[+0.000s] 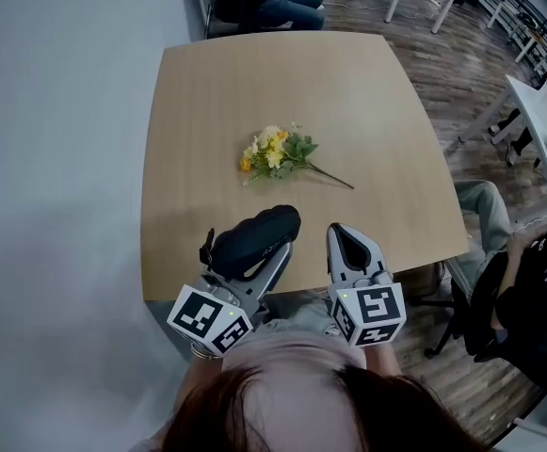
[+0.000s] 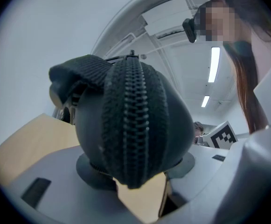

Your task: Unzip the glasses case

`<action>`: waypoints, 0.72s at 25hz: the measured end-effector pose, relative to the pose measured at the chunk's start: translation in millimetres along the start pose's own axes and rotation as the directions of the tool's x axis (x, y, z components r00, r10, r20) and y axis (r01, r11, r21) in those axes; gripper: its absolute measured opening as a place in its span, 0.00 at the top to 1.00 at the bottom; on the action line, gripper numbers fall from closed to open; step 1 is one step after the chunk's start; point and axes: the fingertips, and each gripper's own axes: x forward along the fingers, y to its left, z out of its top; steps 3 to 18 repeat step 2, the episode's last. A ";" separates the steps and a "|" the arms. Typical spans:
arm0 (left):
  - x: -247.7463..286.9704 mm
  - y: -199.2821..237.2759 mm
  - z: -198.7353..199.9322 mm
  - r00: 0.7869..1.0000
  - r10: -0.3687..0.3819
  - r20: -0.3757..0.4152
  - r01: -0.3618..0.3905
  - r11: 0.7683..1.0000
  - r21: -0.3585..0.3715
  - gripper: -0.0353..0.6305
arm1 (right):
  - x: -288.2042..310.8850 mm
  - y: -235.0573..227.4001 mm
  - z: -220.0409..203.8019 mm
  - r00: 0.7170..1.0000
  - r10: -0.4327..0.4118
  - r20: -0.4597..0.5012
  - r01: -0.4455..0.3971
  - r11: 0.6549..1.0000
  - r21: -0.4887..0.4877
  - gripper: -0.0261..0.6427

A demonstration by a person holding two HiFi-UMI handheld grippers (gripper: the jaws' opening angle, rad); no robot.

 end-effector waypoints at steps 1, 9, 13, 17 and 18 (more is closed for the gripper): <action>-0.7 -1.8 0.2 1.000 0.000 0.002 0.000 1.000 0.027 0.59 | -0.1 0.1 -0.4 1.000 0.001 0.001 -0.001 1.000 0.000 0.94; -1.4 -3.6 0.4 1.000 0.001 0.004 -0.001 0.999 0.054 0.59 | -0.3 0.1 -0.8 1.000 0.001 0.002 -0.001 1.000 0.001 0.94; -1.4 -3.6 0.4 1.000 0.001 0.004 -0.001 0.999 0.054 0.59 | -0.3 0.1 -0.8 1.000 0.001 0.002 -0.001 1.000 0.001 0.94; -1.4 -3.6 0.4 1.000 0.001 0.004 -0.001 0.999 0.054 0.59 | -0.3 0.1 -0.8 1.000 0.001 0.002 -0.001 1.000 0.001 0.94; -1.4 -3.6 0.4 1.000 0.001 0.004 -0.001 0.999 0.054 0.59 | -0.3 0.1 -0.8 1.000 0.001 0.002 -0.001 1.000 0.001 0.94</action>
